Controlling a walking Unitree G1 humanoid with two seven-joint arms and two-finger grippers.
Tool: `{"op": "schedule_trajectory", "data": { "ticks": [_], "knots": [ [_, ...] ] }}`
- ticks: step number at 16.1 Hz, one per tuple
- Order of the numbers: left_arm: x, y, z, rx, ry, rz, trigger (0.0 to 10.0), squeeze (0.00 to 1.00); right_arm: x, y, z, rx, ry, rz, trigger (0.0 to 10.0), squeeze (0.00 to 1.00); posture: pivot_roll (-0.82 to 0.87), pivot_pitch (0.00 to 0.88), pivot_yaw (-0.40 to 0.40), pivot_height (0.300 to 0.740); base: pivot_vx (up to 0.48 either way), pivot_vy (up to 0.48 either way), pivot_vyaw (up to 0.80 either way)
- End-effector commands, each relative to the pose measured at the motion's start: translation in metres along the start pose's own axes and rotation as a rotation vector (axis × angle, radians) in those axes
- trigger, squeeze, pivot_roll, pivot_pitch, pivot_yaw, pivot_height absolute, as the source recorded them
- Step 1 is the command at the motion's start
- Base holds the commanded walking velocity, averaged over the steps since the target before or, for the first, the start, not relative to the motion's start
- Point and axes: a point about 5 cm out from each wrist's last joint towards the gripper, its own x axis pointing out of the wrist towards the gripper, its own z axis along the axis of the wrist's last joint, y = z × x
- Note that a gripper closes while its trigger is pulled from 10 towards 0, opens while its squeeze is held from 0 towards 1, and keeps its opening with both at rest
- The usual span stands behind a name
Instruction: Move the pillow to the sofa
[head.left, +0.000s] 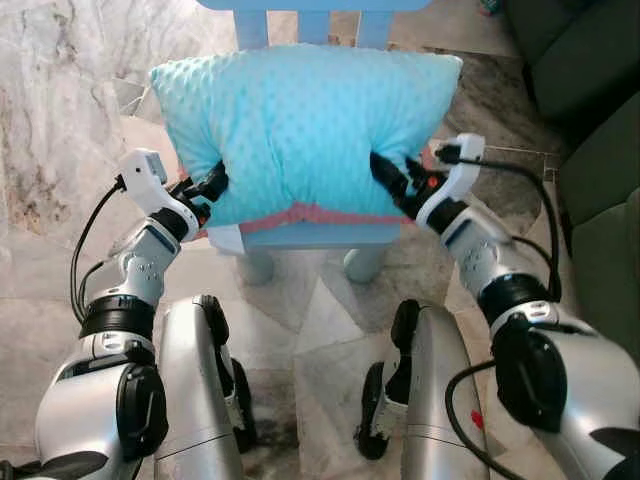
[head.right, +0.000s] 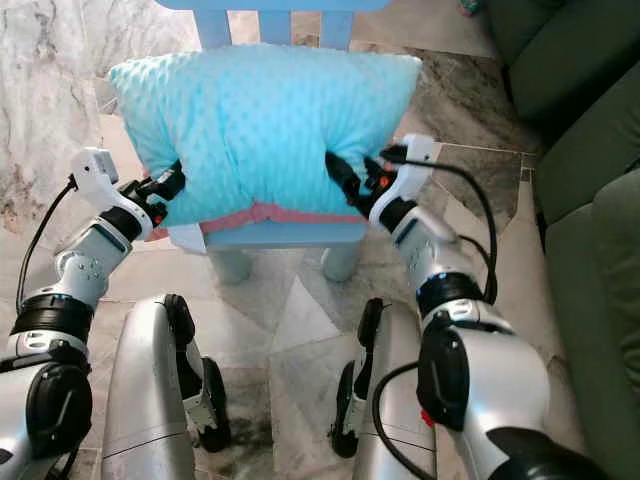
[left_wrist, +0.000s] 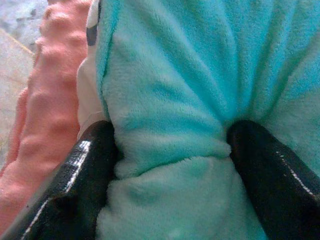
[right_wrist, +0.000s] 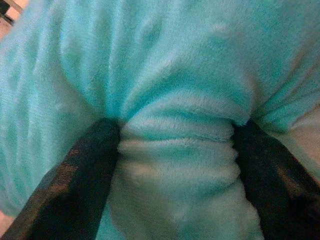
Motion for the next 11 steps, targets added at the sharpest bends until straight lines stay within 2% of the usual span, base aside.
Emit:
{"op": "schedule_trajectory", "data": {
  "ticks": [1,3,7,11],
  "knots": [
    [-0.003,0.001,-0.016,0.006,0.056,-0.007,0.0,0.0,-0.003,0.004,-0.024,0.025,0.083,0.03,0.0,0.0,0.03,0.497,-0.049,0.496,0.0,0.0,0.0],
    [-0.003,0.001,-0.016,0.002,0.055,-0.013,0.0,0.0,-0.006,0.003,-0.028,0.027,0.091,0.034,0.0,0.0,0.03,0.496,-0.05,0.496,0.0,0.0,0.0],
    [-0.003,0.001,-0.012,-0.005,0.032,-0.016,0.0,0.0,-0.014,0.002,-0.044,-0.039,0.121,0.022,0.0,0.0,0.02,0.49,-0.044,0.496,0.0,0.0,0.0],
    [-0.003,0.001,-0.01,-0.006,0.021,-0.012,0.0,0.0,-0.013,0.001,-0.042,-0.029,0.091,-0.015,0.0,0.0,0.02,0.49,-0.041,0.496,0.0,0.0,0.0]
  ]
}}
